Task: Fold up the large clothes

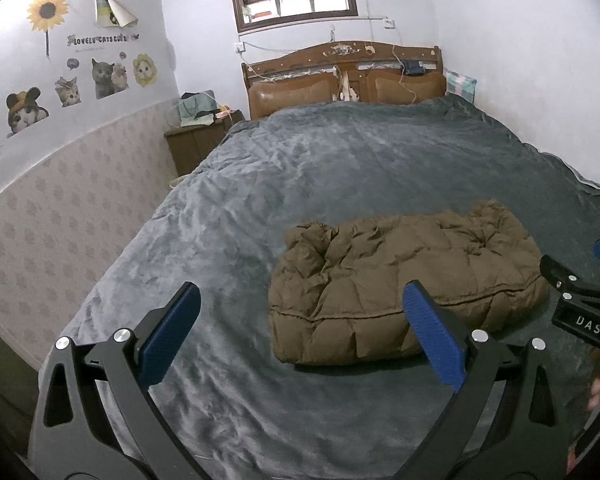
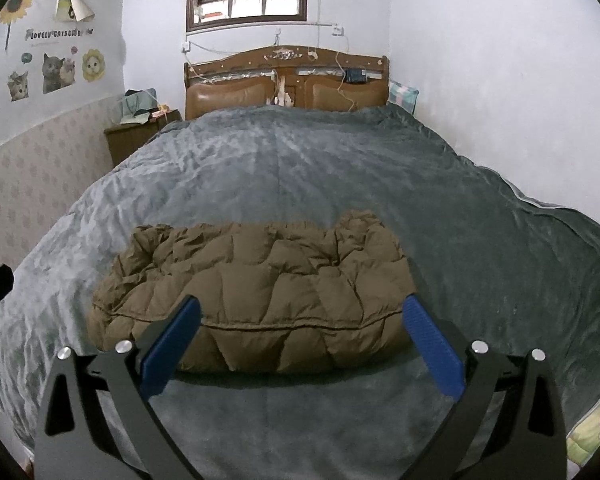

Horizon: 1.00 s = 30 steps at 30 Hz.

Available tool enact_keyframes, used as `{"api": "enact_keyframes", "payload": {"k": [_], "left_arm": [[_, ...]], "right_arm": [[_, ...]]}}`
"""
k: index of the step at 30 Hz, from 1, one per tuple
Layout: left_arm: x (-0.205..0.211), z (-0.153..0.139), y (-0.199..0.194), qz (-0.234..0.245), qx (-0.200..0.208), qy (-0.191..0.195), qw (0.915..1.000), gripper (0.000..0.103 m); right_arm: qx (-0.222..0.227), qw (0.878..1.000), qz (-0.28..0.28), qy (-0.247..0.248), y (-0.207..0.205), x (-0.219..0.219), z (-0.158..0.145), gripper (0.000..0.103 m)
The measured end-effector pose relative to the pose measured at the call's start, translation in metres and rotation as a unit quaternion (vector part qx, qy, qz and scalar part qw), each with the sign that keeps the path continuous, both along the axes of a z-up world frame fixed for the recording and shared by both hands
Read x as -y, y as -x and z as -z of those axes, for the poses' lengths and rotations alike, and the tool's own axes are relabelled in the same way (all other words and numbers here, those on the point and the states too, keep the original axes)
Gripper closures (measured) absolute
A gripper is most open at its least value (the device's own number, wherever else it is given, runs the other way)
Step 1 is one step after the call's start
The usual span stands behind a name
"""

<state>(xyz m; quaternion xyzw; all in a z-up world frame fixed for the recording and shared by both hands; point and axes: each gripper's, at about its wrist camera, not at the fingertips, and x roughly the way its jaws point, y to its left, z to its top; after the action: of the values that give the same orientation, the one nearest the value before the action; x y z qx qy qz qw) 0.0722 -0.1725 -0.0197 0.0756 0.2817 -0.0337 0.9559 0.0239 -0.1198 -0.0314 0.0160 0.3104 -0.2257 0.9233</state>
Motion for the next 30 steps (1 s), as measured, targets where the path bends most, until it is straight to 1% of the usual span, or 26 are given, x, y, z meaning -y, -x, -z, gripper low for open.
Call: {"api": "enact_keyframes", "payload": {"k": [17, 24, 30], "left_arm": [[-0.0003, 0.0009, -0.0033, 0.003, -0.003, 0.001, 1.0, 0.003], [0.0001, 0.0033, -0.0067, 0.005, -0.011, 0.002, 0.9999, 0.003], [0.0024, 0.0043, -0.0082, -0.005, -0.011, -0.006, 0.9999, 0.003]], "right_arm": [[0.001, 1.0, -0.003, 0.001, 0.0016, -0.0009, -0.0012, 0.002], [0.002, 1.0, -0.003, 0.002, 0.0014, -0.0011, -0.0013, 0.002], [0.001, 1.0, -0.003, 0.002, 0.0014, -0.0007, -0.001, 0.002]]}}
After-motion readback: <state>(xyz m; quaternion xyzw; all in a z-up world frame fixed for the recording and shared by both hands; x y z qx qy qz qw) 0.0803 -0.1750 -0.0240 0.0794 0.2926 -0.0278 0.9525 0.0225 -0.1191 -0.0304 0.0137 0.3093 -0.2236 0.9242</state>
